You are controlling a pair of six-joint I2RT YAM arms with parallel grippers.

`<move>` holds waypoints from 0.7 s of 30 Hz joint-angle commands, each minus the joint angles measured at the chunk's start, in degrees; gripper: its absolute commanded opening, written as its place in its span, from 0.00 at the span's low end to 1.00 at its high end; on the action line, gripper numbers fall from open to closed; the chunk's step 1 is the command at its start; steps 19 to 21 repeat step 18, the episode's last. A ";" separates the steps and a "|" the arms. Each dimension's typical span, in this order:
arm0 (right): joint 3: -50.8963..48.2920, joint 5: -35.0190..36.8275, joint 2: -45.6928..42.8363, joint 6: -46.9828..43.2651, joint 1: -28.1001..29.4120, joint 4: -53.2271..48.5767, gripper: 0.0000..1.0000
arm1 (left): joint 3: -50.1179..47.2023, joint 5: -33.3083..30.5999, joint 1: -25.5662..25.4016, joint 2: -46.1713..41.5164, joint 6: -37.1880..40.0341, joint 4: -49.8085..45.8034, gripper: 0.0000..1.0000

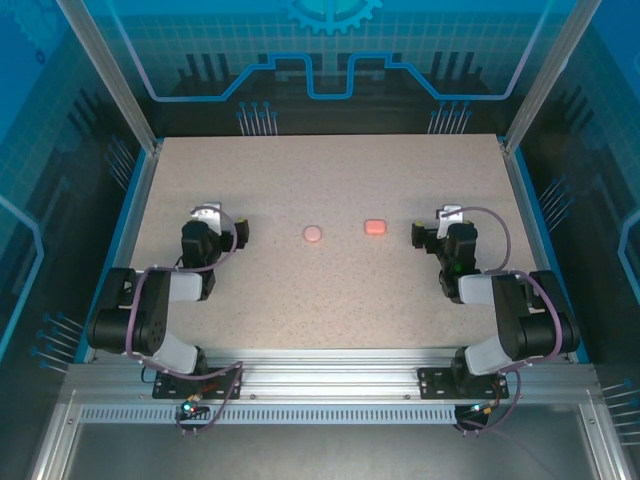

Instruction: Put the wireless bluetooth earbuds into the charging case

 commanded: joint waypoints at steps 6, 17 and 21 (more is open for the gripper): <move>1.14 2.81 0.71 -1.16 1.67 0.66 1.00 | 0.19 2.15 -0.43 -0.18 -1.72 -2.05 0.99; 1.27 -1.71 0.62 -1.12 0.17 0.00 1.00 | 0.21 2.14 -0.45 -0.19 -1.73 -1.95 0.99; 1.65 -2.04 0.75 -1.75 0.50 -0.49 1.00 | 0.20 2.16 -0.40 -0.19 -1.76 -2.00 0.99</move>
